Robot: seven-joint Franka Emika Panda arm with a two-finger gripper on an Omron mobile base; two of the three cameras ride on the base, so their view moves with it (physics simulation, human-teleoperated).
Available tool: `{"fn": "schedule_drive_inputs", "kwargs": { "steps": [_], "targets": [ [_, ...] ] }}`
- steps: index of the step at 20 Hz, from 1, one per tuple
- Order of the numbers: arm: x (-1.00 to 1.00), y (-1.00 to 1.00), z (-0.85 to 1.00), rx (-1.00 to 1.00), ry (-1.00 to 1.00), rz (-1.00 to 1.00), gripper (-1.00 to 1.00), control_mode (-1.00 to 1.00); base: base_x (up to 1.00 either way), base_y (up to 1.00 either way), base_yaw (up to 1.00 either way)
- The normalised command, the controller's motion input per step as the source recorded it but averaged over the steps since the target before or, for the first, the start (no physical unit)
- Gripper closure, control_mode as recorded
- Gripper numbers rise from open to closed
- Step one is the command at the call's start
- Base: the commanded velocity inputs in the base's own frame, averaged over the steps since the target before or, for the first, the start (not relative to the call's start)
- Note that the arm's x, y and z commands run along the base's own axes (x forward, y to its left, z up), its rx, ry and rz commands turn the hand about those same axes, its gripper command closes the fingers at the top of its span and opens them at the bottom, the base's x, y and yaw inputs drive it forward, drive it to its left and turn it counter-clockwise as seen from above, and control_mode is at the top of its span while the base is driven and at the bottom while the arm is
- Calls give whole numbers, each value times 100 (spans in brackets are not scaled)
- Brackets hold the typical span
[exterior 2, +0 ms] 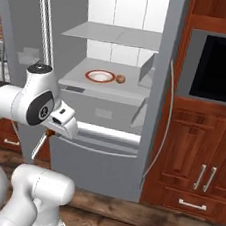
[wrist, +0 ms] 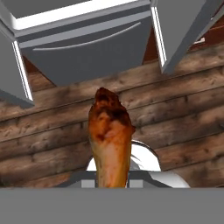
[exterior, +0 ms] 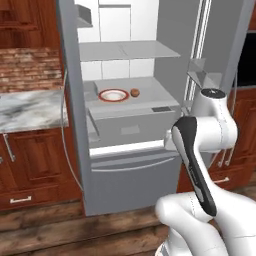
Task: Retrieve the chicken drumstick from the fridge and place it on the cutting board.
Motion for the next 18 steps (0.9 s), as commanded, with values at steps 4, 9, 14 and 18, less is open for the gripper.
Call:
{"fn": "schedule_drive_inputs", "kwargs": {
  "steps": [4,9,14,18],
  "targets": [
    [0,0,0,0,0,0,100,100,-24,66,0],
    [0,0,0,0,0,0,100,100,-10,78,0],
    [0,0,0,0,0,0,100,100,-7,71,0],
    [0,0,0,0,0,0,100,100,-13,73,0]
  ]
}}
